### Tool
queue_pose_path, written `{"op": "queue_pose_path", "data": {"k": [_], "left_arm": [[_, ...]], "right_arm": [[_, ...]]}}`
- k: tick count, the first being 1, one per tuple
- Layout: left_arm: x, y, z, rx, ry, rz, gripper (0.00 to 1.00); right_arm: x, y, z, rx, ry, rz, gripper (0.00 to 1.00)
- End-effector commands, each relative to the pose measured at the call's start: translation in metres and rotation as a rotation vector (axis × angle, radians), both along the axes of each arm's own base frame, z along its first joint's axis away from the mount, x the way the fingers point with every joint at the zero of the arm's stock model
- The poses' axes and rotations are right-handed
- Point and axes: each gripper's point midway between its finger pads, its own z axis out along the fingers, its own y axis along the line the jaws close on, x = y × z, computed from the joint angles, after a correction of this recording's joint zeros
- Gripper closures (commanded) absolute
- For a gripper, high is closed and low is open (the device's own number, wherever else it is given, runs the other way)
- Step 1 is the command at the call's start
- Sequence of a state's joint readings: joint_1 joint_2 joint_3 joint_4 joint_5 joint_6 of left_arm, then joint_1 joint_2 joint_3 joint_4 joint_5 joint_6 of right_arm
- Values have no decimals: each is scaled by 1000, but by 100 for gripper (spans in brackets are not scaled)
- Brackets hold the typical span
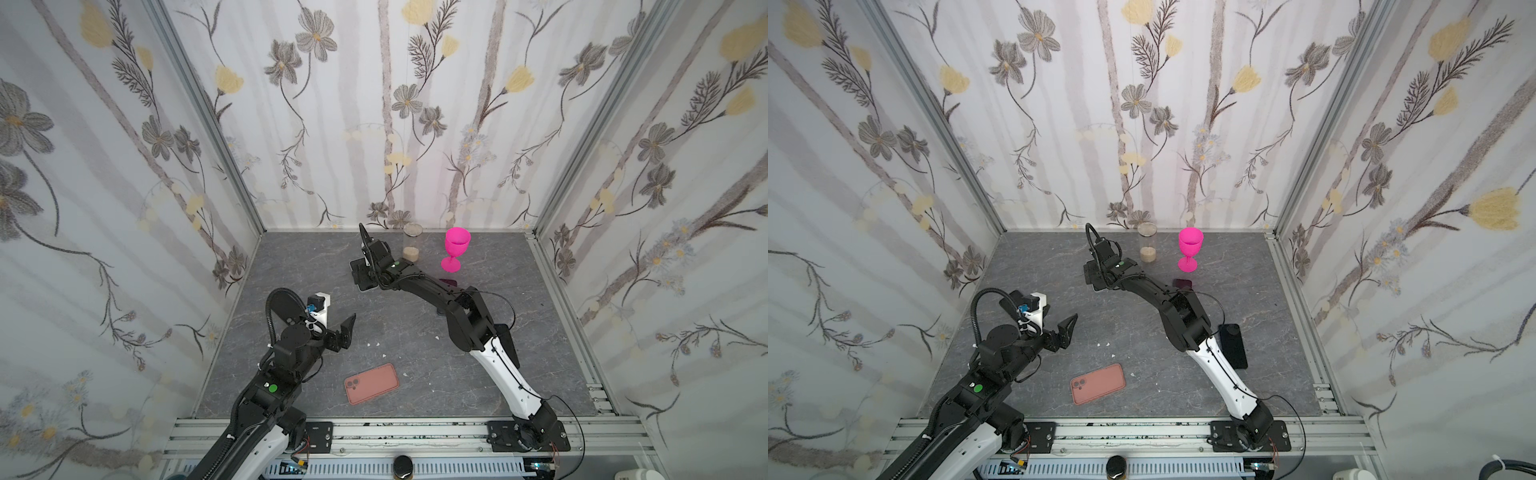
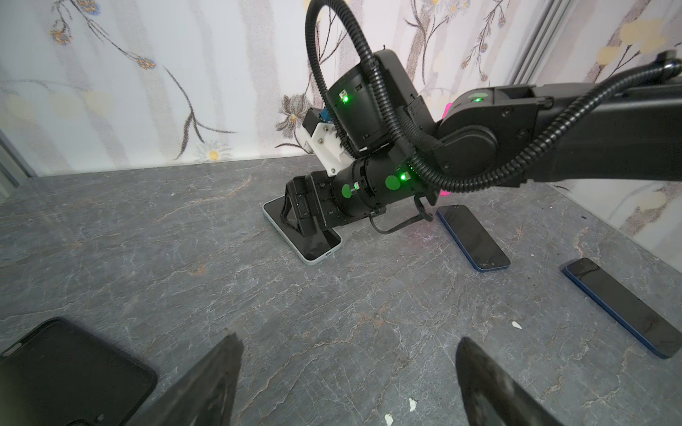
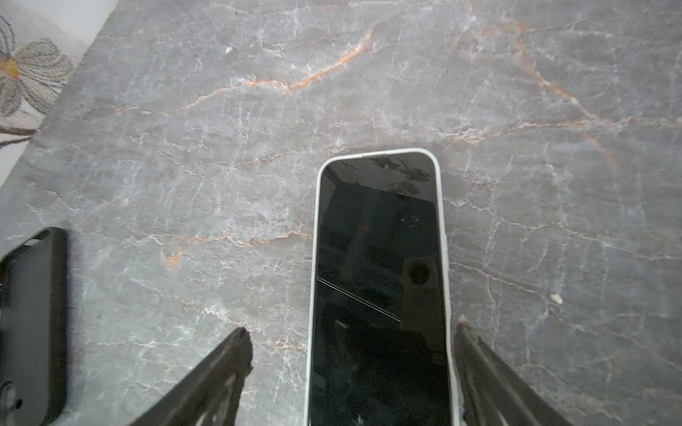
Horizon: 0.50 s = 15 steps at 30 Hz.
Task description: Put the phone into the phone case
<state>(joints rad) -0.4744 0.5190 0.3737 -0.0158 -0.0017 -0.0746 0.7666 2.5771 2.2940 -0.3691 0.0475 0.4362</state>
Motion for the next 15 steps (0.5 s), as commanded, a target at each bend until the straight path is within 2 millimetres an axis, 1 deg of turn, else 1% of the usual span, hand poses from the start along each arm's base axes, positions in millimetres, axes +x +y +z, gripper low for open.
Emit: {"op": "queue_pose_path", "data": {"k": [1, 3, 5, 8, 12, 15], "left_arm": [[3, 2, 5, 7, -24, 17, 11], [4, 3, 4, 9, -16, 24, 12], [5, 4, 3, 14, -9, 33, 13], [8, 4, 0, 18, 8, 38, 13], [10, -1, -6, 11, 61, 27, 15], [13, -7, -12, 8, 113, 15, 16]], "right_arm": [[2, -2, 63, 58, -76, -18, 17], [1, -8, 91, 66, -112, -35, 19], [-2, -16, 115, 65, -140, -45, 19], [-10, -34, 149, 38, -179, -61, 18], [-28, -68, 176, -22, -226, -88, 15], [-42, -96, 184, -68, -260, -127, 13]]}}
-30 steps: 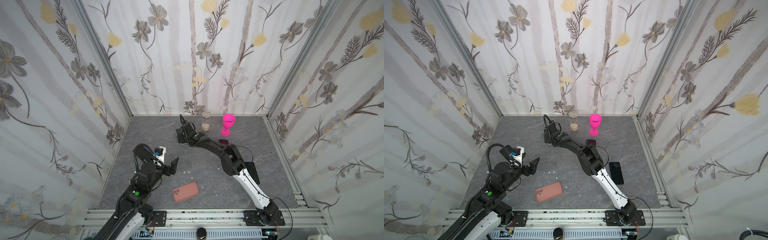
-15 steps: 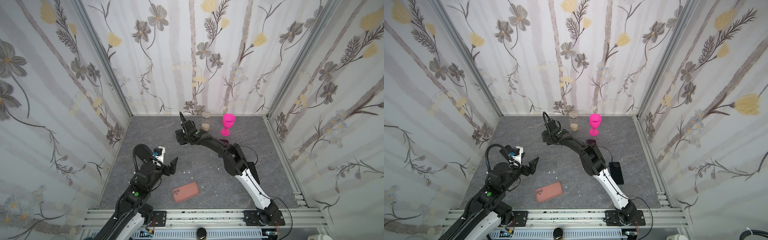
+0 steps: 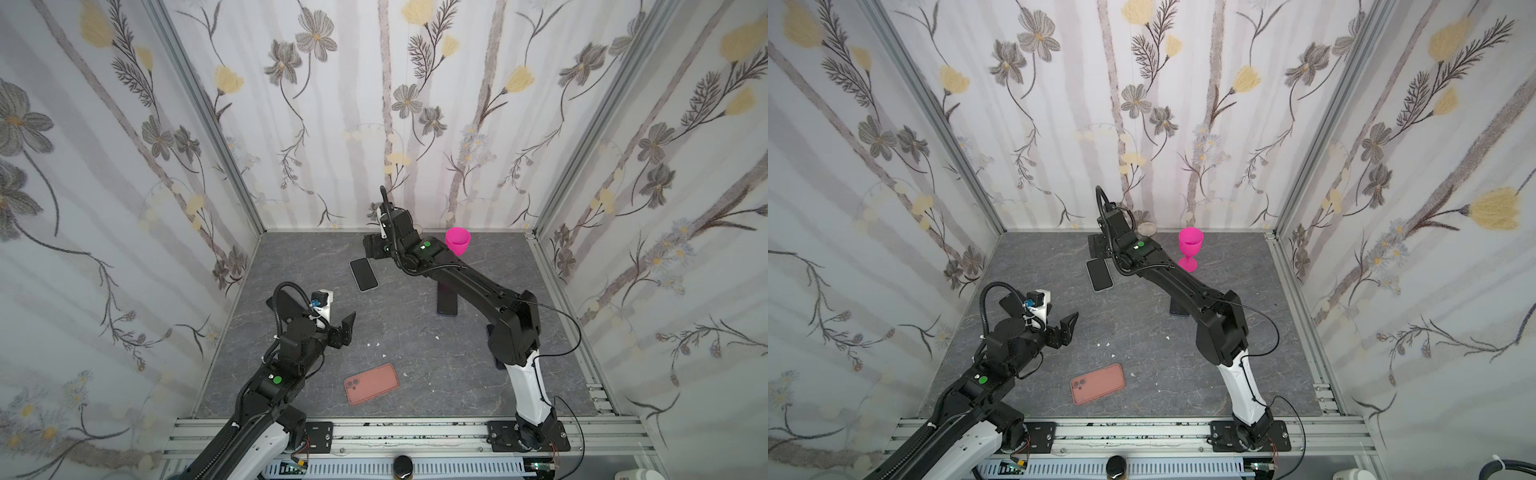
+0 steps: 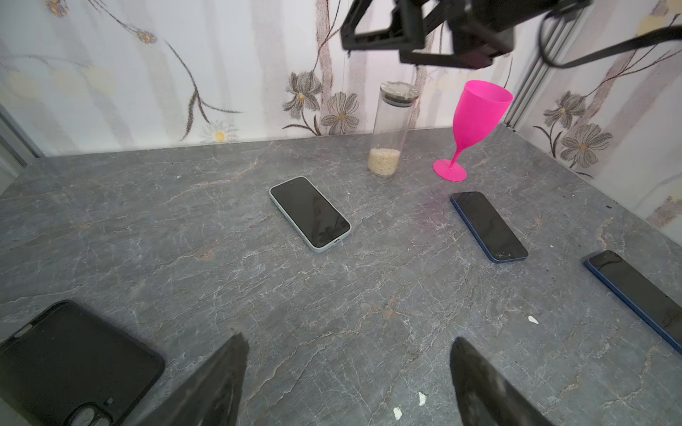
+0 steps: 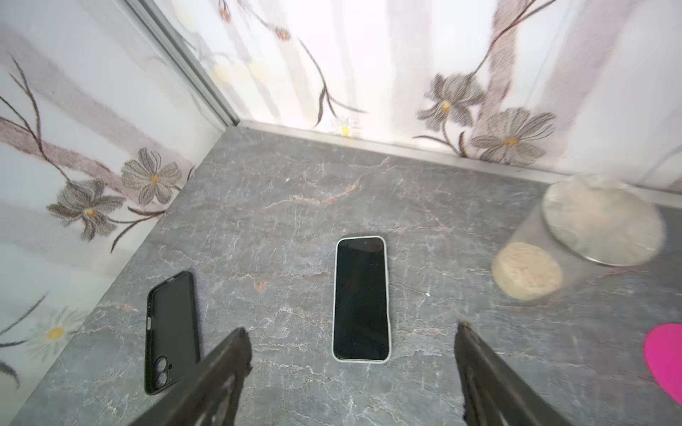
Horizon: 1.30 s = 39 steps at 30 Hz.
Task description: Put the phone into the phone case
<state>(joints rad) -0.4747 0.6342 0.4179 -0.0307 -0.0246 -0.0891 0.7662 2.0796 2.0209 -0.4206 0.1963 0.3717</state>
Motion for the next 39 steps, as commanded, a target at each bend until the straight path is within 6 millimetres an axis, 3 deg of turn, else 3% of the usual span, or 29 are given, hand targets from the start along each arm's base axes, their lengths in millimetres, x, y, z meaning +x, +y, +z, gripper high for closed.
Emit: {"op": "queue_pose_path", "data": {"k": [1, 7, 12, 16, 17, 23, 28, 33, 36, 39], "left_arm": [[3, -6, -2, -26, 51, -8, 17], [11, -20, 3, -39, 91, -16, 18], [22, -43, 17, -24, 79, -58, 18], [31, -66, 19, 27, 82, -98, 18], [35, -72, 20, 46, 82, -101, 18], [31, -101, 13, 144, 225, -157, 22], [-1, -101, -9, 43, 503, -58, 22], [-64, -104, -71, -39, 840, -22, 27], [-92, -110, -96, -44, 922, -18, 27], [-108, -123, -106, -62, 921, -57, 26]], "right_arm": [[-9, -34, 3, -88, -49, -69, 13], [-34, -87, -7, -157, -86, -135, 8], [-48, -129, -25, -186, -70, -197, 0], [-52, -162, -46, -216, -47, -281, 1], [-56, -171, -40, -203, -52, -297, 0], [-72, -207, -77, -218, 40, -327, 0], [-100, -225, -103, -246, 93, -308, 0], [-125, -230, -124, -223, 119, -247, 0], [-130, -231, -132, -211, 115, -239, 0], [-130, -228, -137, -204, 123, -227, 0]]}}
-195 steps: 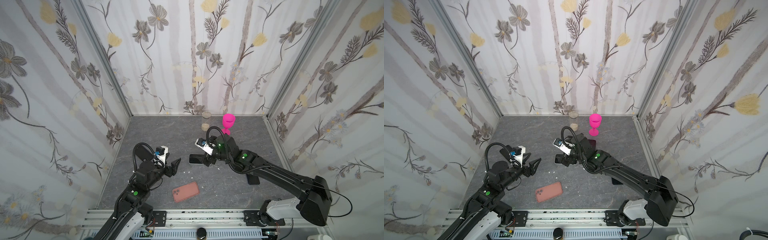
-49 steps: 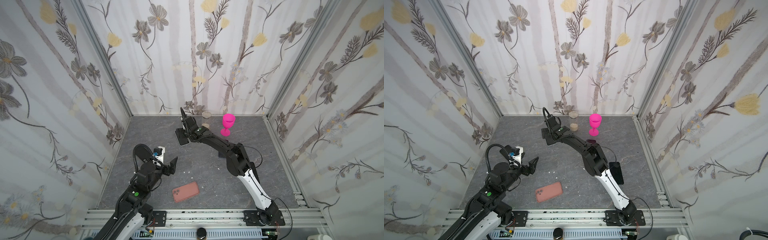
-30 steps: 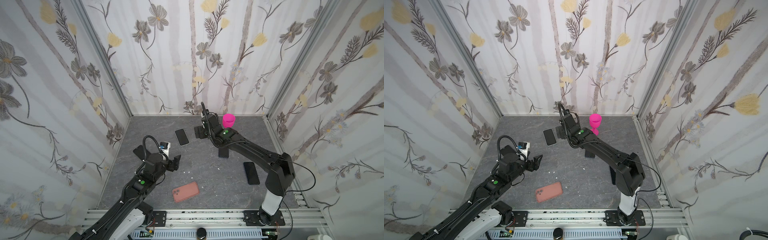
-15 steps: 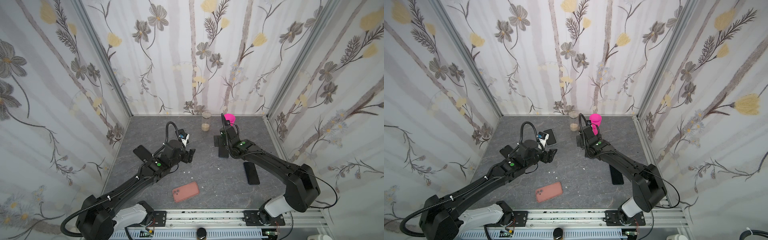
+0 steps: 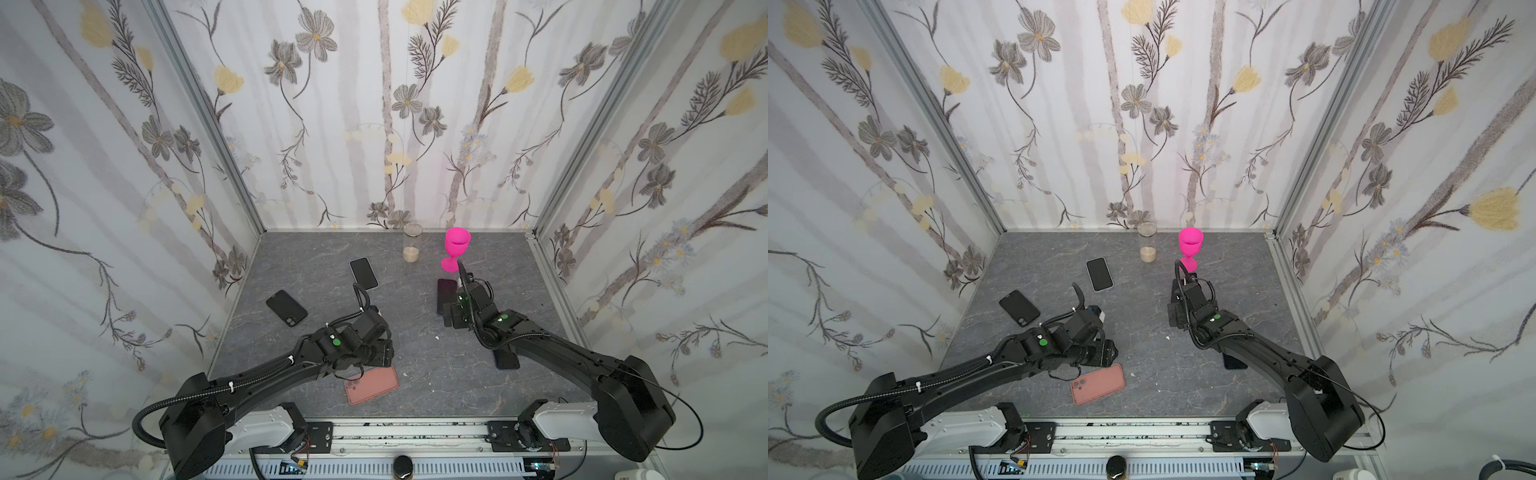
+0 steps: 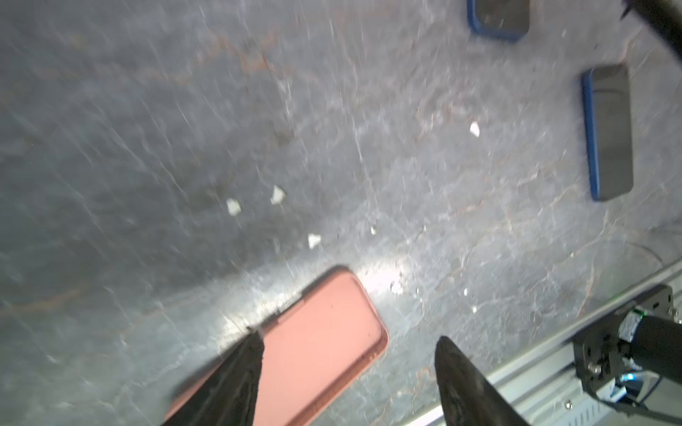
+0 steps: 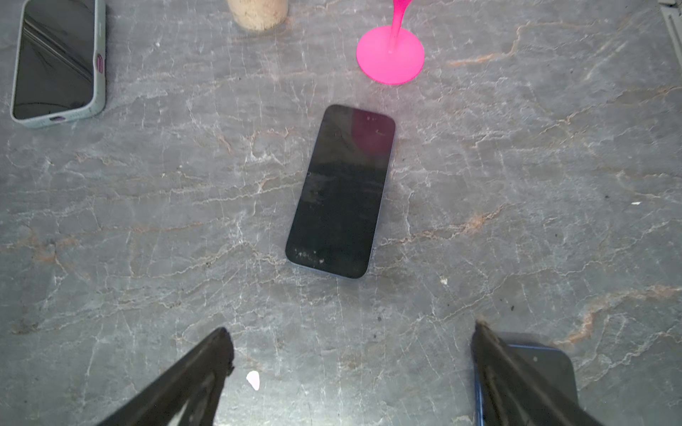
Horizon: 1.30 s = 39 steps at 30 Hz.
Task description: Put the phone into the phone case
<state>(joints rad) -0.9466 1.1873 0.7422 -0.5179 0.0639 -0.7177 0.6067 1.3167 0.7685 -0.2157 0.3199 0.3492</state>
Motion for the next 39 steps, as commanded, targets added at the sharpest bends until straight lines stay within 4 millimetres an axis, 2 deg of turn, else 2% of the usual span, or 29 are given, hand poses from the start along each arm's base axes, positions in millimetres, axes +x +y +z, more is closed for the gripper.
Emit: {"op": "queue_pose_path", "data": {"k": [1, 4, 6, 18, 19, 24, 32, 33, 34, 39], "left_arm": [[-14, -8, -11, -57, 62, 73, 26], [-23, -3, -36, -36, 113, 99, 26], [-26, 0, -44, -21, 126, 109, 25], [-2, 11, -54, 28, 17, 168, 24], [-1, 12, -61, 49, 27, 170, 24], [2, 2, -65, 19, 46, 166, 24], [14, 6, -72, 48, 21, 209, 24], [17, 5, -73, 51, 13, 214, 23], [20, 5, -74, 51, 6, 221, 23], [37, -2, -73, 63, -34, 213, 23]], "right_arm": [[8, 10, 7, 53, -40, 14, 0], [10, 13, 4, 55, -33, 17, 0], [11, 13, 3, 51, -26, 16, 0], [7, 10, -4, 40, -12, 8, 0], [7, 9, -3, 37, -15, 6, 0], [7, 5, 9, 30, -50, 8, 0], [9, -1, 26, 15, -106, 4, 0], [4, -4, 16, -1, -87, 6, 0], [3, -5, 14, -7, -84, 6, 0], [5, -4, 17, -6, -89, 11, 0]]}}
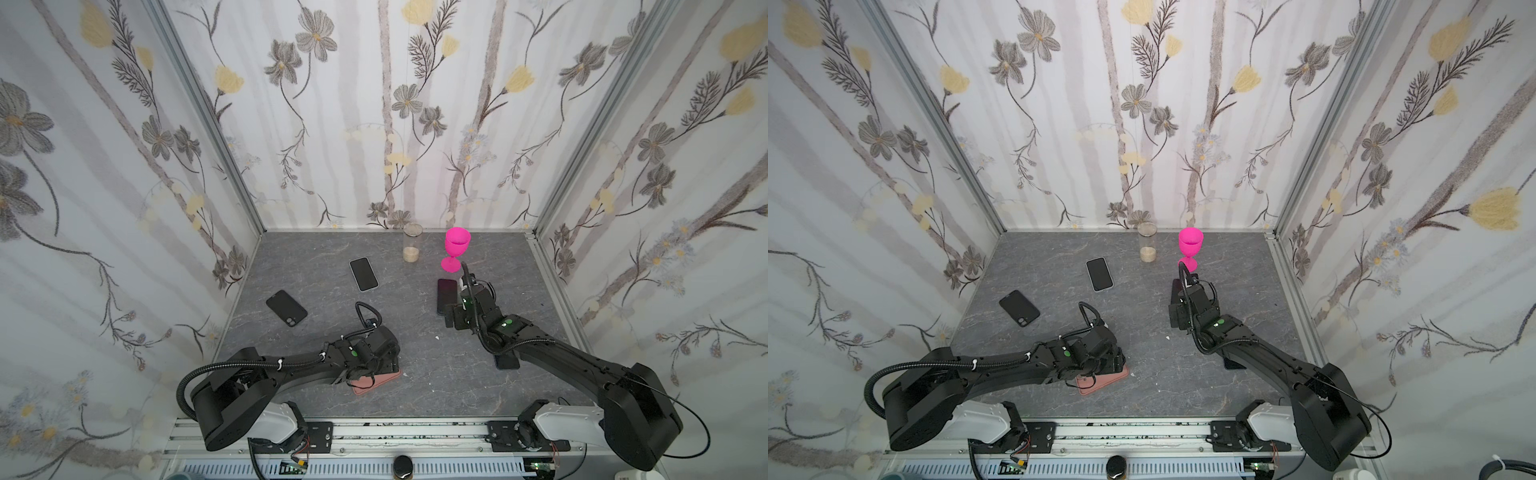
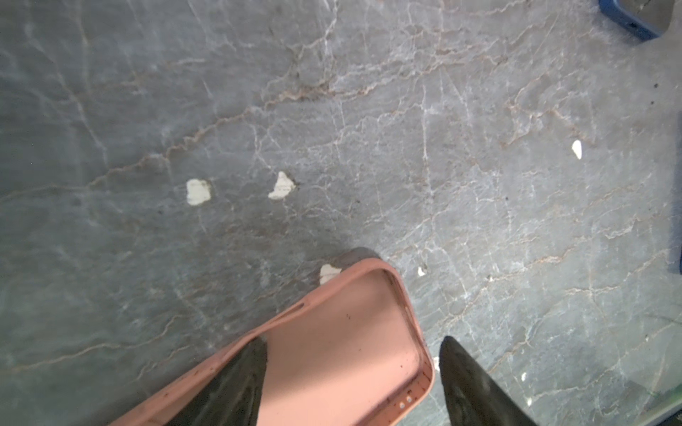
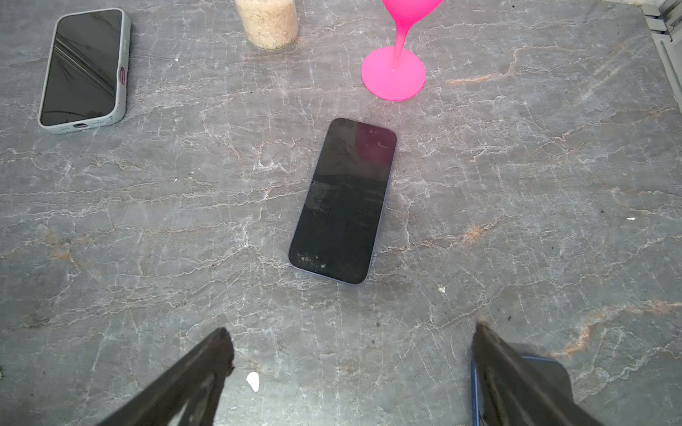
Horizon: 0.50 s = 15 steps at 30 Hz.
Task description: Put the phone into the phone case
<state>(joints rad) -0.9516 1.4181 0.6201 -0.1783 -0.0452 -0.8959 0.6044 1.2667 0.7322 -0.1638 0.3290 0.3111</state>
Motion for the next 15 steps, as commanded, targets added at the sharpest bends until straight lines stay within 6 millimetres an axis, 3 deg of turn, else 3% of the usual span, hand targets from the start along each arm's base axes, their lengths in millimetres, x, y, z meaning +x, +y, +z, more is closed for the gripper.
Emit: {"op": "queue_pose_path", "data": {"k": [1, 15], "left_arm": [[14, 5, -5, 66, -40, -1, 24], [71, -32, -7, 225, -180, -192, 23]], "right_arm": [[5, -1, 8, -8, -31, -6, 0], [3, -4, 20, -8, -57, -4, 0]]}}
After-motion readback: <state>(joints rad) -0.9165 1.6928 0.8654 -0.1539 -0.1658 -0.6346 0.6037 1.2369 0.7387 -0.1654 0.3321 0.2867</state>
